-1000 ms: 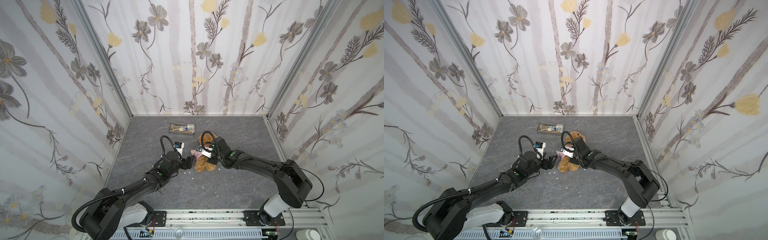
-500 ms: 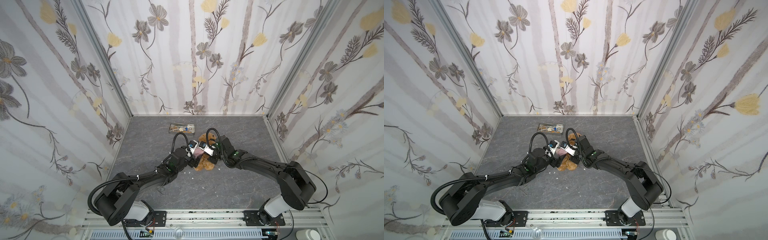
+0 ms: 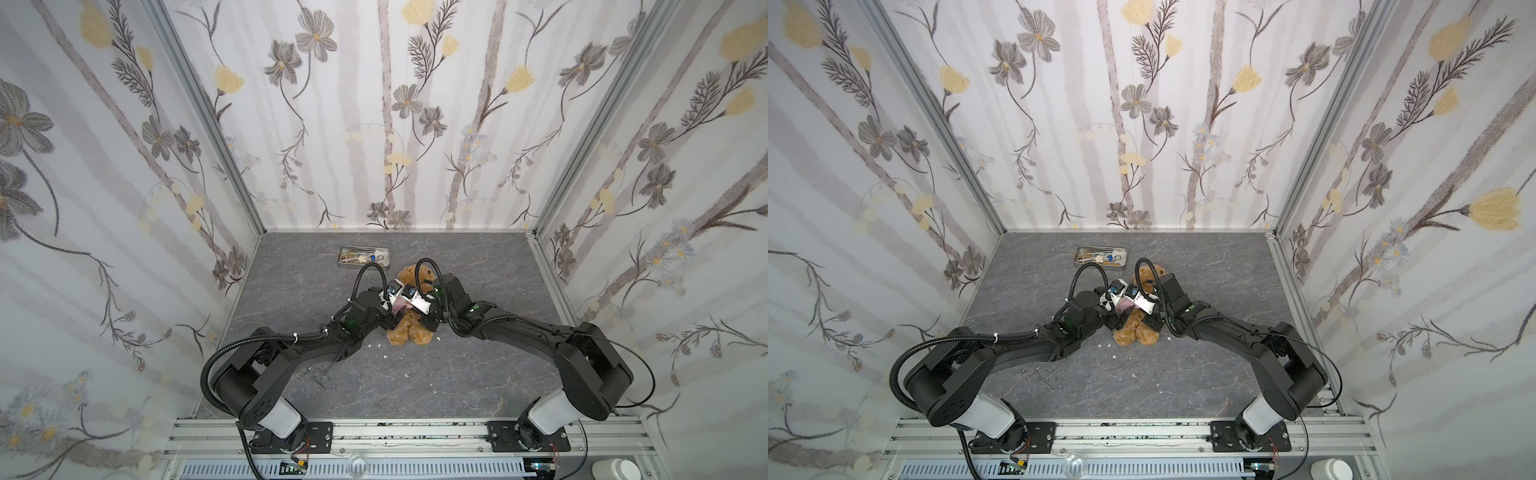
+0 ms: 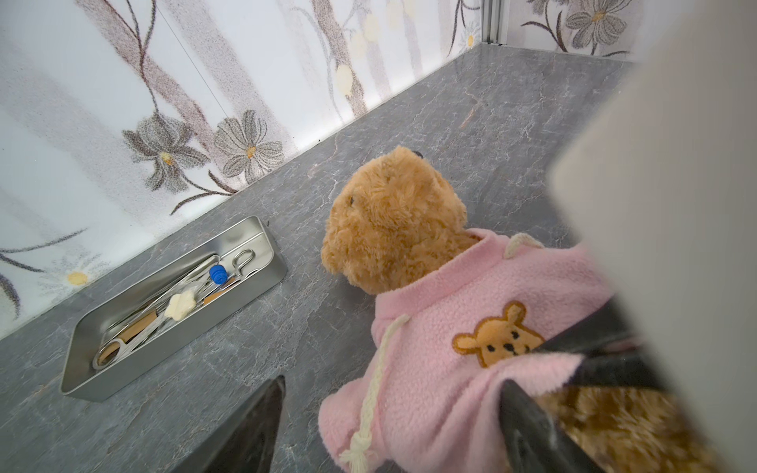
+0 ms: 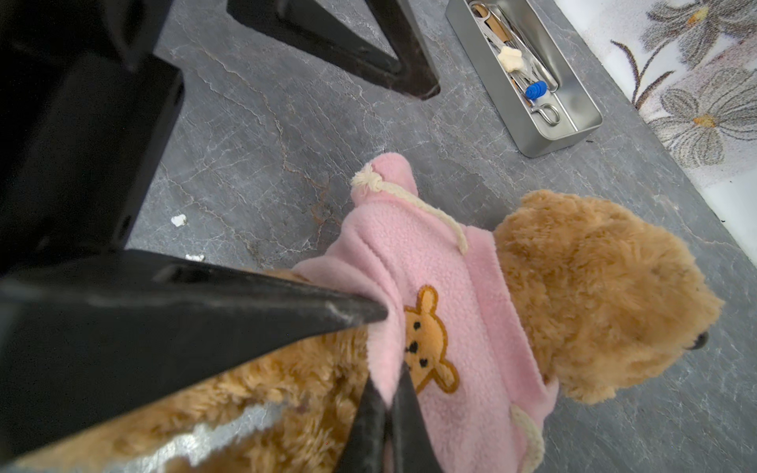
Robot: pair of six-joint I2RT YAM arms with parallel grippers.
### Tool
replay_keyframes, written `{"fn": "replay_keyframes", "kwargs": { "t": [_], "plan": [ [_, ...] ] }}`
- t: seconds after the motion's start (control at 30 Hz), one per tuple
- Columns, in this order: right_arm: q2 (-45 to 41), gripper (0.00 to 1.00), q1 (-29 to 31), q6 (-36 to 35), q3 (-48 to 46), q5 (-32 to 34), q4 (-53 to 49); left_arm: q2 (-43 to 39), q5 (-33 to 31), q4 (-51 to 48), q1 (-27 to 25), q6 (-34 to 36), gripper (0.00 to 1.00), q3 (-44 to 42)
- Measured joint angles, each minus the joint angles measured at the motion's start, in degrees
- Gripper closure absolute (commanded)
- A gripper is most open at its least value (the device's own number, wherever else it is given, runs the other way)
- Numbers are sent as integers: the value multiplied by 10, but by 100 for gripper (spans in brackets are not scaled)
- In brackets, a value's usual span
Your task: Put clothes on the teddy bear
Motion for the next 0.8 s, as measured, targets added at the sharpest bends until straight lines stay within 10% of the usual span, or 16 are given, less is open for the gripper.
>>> {"fn": "replay_keyframes", "kwargs": {
  "t": [0.8],
  "plan": [
    [0,100,-38,33,7,-85,13,28,82,16,29,46,20,29]
  ]
}}
